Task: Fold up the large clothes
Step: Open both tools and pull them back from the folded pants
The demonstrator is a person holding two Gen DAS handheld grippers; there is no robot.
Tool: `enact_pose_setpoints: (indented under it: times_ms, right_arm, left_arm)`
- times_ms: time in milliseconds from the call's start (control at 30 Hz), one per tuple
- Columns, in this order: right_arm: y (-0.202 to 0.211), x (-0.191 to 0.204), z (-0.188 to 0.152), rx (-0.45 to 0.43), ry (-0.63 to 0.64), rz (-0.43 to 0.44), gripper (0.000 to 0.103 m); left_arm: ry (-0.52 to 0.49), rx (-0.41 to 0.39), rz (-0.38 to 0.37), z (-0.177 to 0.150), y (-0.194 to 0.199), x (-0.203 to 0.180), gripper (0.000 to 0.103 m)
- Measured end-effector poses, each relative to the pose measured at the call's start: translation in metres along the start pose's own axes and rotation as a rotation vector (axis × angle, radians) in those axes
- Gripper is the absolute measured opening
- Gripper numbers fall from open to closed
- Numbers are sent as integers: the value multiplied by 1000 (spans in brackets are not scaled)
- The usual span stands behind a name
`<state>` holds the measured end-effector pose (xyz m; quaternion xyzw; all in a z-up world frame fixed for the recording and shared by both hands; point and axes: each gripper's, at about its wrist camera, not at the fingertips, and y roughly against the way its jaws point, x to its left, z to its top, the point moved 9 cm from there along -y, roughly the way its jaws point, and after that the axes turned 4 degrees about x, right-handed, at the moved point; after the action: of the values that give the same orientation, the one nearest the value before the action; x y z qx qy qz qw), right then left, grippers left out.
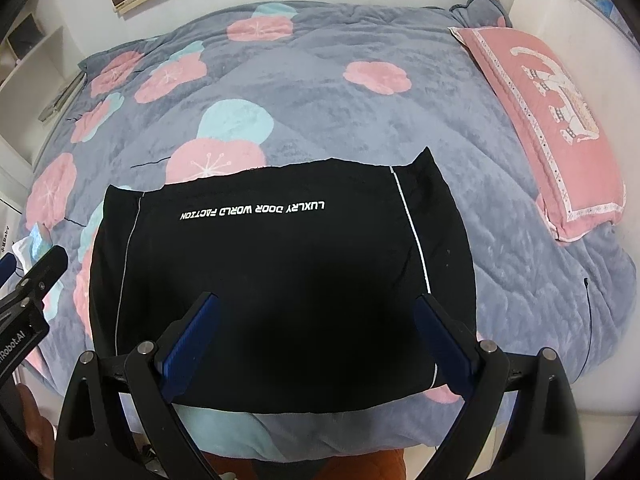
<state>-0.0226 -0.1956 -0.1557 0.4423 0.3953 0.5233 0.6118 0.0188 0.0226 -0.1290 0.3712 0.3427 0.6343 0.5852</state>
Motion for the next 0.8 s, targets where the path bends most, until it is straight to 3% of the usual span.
enact_pose_setpoints:
  times_ms: [800]
  right_arm:
    - [-7, 5, -7, 35, 3, 21, 98]
  left_arm:
    - [-24, 21, 0, -7, -5, -2, 102]
